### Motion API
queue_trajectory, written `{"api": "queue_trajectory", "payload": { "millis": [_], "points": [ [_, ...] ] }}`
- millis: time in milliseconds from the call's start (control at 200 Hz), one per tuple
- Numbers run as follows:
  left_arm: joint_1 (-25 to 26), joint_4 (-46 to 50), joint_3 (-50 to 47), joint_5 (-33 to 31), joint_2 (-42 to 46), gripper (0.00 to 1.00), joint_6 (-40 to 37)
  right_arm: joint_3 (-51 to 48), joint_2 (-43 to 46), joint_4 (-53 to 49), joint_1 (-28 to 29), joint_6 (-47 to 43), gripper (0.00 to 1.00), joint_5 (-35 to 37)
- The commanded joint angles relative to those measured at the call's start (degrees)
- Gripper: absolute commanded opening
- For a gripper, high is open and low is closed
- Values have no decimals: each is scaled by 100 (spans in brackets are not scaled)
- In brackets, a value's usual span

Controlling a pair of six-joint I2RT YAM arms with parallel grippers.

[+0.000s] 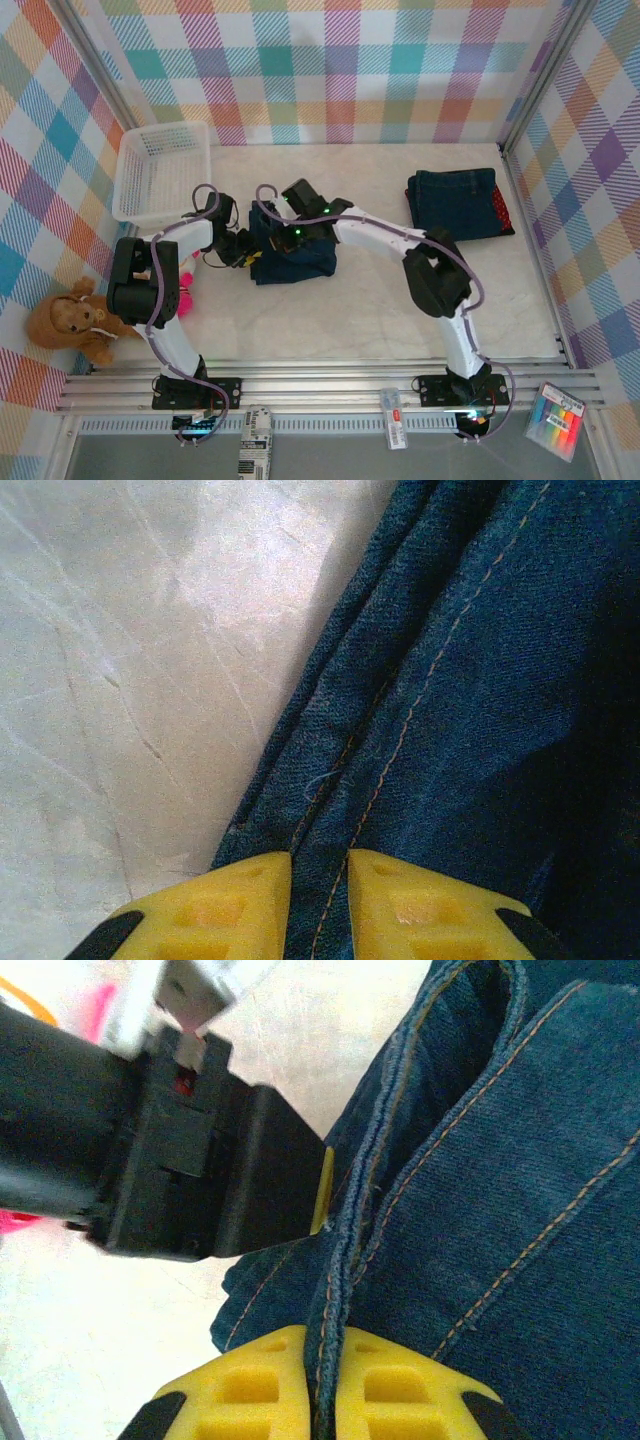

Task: Fold and stack the skirts

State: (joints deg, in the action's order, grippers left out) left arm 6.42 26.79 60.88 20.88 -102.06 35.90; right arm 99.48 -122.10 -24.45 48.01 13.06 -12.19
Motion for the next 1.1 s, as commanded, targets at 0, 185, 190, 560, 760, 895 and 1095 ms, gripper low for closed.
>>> {"api": "queue_trajectory", "payload": {
  "millis": [0,185,190,560,760,895,1095],
  "points": [
    [-48,281,126,-216,-214,26,-147,505,-398,-513,86,-42,14,-565],
    [-79,973,459,-517,228,32,-305,597,72,-730,13,-484,44,-1380],
    [-79,997,472,-534,247,32,-304,585,103,-729,10,-486,44,-1395],
    [423,1853,1113,-1591,1517,39,-281,76,389,-484,-1465,740,6,-304],
    [1032,272,1237,675,926,40,367,1313,-730,-971,-1719,175,0,-579],
    [1403,-196,1324,811,231,37,822,2140,-1411,-1343,-1724,-38,0,-838],
    [1036,-474,467,278,-204,30,1029,2408,-1858,-1944,-1747,251,0,-541]
  ]
}}
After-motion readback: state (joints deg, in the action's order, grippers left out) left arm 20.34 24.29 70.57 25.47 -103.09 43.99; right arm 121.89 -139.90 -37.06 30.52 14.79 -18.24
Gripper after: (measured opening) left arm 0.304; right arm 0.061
